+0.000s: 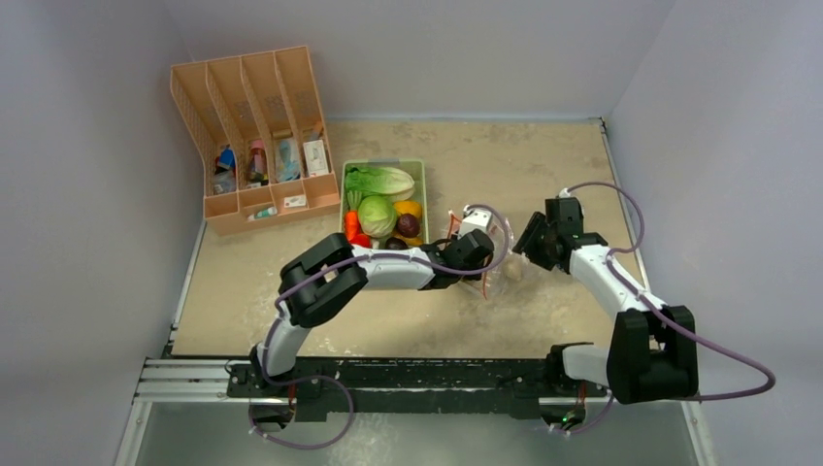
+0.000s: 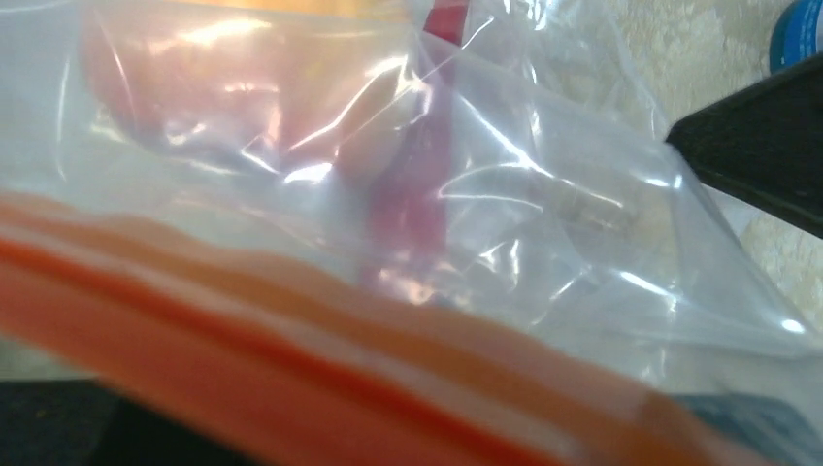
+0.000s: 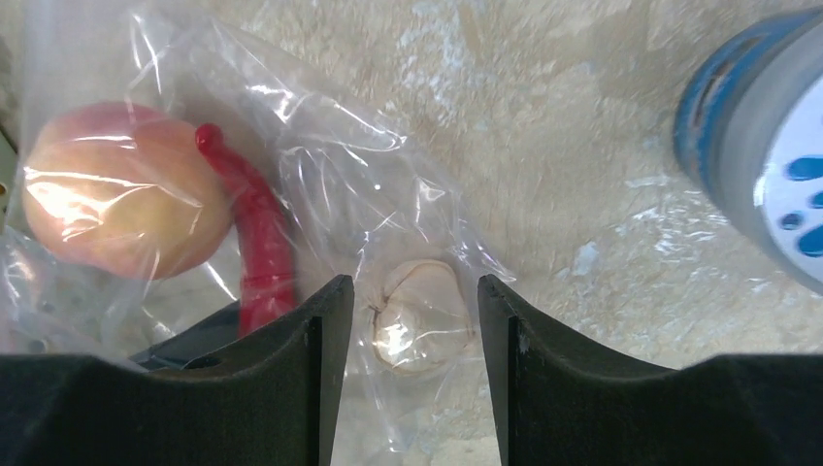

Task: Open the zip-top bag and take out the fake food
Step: Pick up the fake vegetable from the zipper food storage bag.

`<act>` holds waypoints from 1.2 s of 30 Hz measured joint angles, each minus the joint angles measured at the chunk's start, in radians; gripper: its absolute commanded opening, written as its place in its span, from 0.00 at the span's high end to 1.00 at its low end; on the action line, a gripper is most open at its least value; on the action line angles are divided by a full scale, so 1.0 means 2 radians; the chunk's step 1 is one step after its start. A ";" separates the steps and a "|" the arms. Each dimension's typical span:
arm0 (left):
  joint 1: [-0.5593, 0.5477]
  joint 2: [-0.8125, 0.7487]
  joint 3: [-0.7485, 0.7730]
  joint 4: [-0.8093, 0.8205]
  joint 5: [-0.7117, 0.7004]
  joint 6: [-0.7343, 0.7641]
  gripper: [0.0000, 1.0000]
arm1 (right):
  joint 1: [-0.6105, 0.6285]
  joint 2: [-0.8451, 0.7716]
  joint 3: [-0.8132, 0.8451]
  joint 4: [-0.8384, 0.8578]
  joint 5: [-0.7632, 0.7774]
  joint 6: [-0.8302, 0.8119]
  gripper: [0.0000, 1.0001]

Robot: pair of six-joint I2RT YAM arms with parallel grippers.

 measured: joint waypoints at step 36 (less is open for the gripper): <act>0.004 -0.069 -0.105 0.060 0.154 -0.048 1.00 | 0.000 0.021 -0.043 0.034 -0.082 -0.002 0.45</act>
